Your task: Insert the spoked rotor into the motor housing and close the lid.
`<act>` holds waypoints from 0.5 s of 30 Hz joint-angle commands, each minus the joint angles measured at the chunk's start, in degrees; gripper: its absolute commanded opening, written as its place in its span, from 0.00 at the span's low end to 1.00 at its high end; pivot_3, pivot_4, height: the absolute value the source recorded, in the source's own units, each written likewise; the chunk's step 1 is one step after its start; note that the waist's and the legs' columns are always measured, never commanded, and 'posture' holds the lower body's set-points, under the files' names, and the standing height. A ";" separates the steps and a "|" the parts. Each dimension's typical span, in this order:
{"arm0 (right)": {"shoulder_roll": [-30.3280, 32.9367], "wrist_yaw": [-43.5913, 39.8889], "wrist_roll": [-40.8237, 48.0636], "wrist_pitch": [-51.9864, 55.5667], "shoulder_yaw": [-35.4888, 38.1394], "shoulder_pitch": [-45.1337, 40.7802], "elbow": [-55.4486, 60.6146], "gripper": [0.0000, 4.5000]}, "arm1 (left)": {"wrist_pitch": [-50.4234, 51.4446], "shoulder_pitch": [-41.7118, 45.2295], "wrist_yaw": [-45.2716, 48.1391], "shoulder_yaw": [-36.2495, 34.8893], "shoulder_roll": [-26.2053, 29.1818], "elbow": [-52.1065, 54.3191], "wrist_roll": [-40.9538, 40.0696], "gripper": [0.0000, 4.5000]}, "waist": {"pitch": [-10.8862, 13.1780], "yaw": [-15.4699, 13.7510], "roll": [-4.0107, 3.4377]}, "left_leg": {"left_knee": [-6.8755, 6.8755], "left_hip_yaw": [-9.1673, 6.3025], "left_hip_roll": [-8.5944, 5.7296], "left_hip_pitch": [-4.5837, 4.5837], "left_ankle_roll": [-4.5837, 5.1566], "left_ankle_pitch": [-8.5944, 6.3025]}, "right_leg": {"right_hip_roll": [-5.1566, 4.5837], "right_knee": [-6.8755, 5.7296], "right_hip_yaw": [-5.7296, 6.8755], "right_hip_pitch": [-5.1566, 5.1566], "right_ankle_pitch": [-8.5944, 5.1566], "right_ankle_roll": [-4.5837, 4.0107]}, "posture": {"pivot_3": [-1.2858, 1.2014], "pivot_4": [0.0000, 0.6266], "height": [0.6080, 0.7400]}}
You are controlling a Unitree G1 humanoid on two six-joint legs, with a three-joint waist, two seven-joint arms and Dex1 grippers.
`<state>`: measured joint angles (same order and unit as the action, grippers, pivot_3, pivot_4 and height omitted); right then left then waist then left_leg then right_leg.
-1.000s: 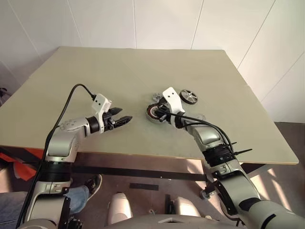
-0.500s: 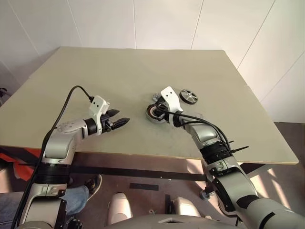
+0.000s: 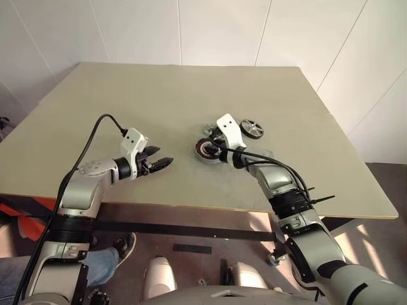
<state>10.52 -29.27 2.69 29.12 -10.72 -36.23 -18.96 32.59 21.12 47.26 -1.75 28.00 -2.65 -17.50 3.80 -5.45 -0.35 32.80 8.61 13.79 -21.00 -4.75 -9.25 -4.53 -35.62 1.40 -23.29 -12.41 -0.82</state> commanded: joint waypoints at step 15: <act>-2.55 -0.59 0.35 -0.01 -0.24 -0.34 -0.86 0.01 | -2.10 0.50 -0.78 1.23 0.94 -0.39 0.59 0.81 | 0.00 0.01 0.00 | 0.00 0.00 0.00 0.00 -0.01 0.01 | 0.00 -0.01 0.00 0.00 0.00 0.00 | 0.52 0.00 1.00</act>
<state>8.70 -29.97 3.36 29.44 -9.98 -36.70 -19.56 31.65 21.11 46.64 -0.51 28.29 -3.72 -17.30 3.80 -5.44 -0.35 32.81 8.60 13.79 -20.99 -4.76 -9.24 -4.53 -35.64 1.40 -23.29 -12.41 -0.82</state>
